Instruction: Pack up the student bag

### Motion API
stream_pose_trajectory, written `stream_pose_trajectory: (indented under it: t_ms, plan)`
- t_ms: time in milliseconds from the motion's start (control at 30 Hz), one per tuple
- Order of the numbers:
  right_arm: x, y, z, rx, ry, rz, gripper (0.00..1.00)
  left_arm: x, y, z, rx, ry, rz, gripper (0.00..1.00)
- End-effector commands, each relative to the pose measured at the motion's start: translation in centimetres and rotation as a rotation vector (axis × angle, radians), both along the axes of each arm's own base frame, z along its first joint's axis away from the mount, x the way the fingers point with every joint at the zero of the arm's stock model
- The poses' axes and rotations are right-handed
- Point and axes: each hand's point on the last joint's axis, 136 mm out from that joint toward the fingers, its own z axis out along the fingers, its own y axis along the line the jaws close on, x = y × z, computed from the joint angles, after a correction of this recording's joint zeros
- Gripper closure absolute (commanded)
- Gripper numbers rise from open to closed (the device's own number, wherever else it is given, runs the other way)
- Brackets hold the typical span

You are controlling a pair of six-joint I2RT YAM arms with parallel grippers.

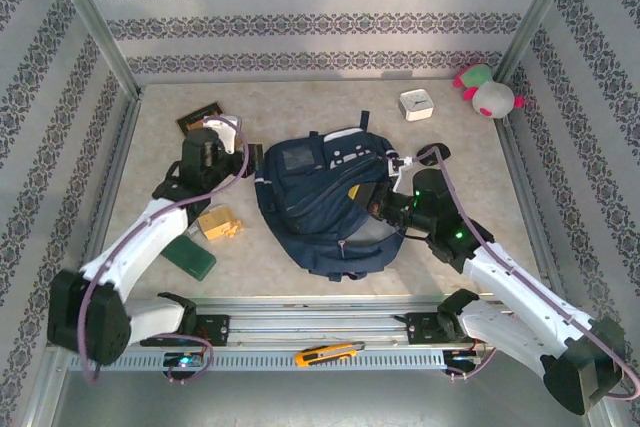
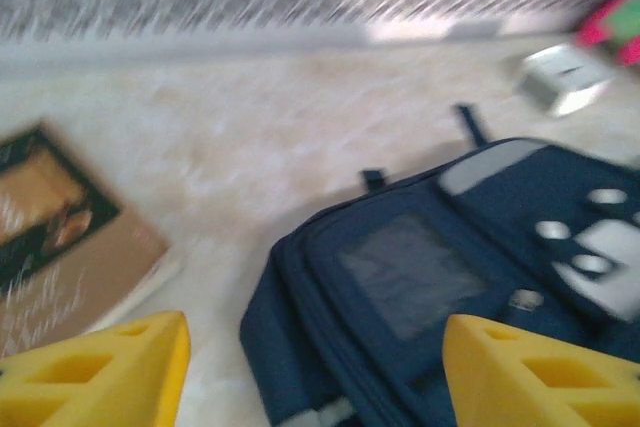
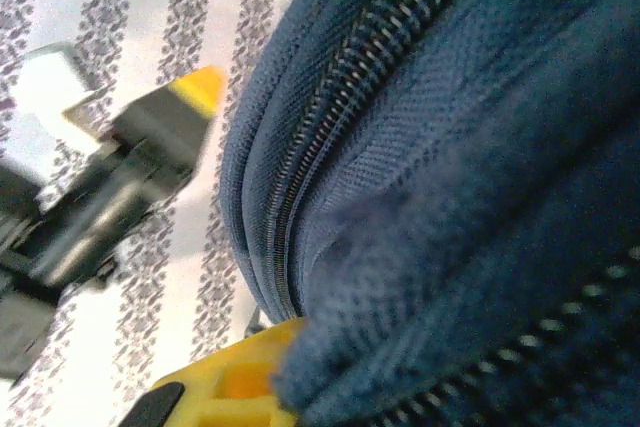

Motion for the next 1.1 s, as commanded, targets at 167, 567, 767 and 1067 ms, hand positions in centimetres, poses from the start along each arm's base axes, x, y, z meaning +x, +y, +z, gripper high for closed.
stream_pose_trajectory:
  t_ms: [167, 567, 767, 1067]
  plan:
    - [4.0, -0.5, 3.5, 0.042, -0.197, -0.177, 1.0, -10.6, -9.6, 1.5, 0.156, -0.259, -0.639, 0.25]
    - [4.6, 1.1, 2.6, 0.044, -0.172, -0.13, 1.0, -9.9, -13.8, -2.4, 0.359, -0.29, -0.631, 0.22]
    - [4.2, 1.7, 2.7, 0.048, -0.16, -0.082, 1.0, -7.4, -14.7, -1.7, 0.363, -0.328, -0.539, 0.24]
    - [4.2, 1.9, 1.5, 0.037, -0.13, -0.072, 1.0, -2.8, -12.0, -3.7, 0.464, -0.244, -0.26, 0.24]
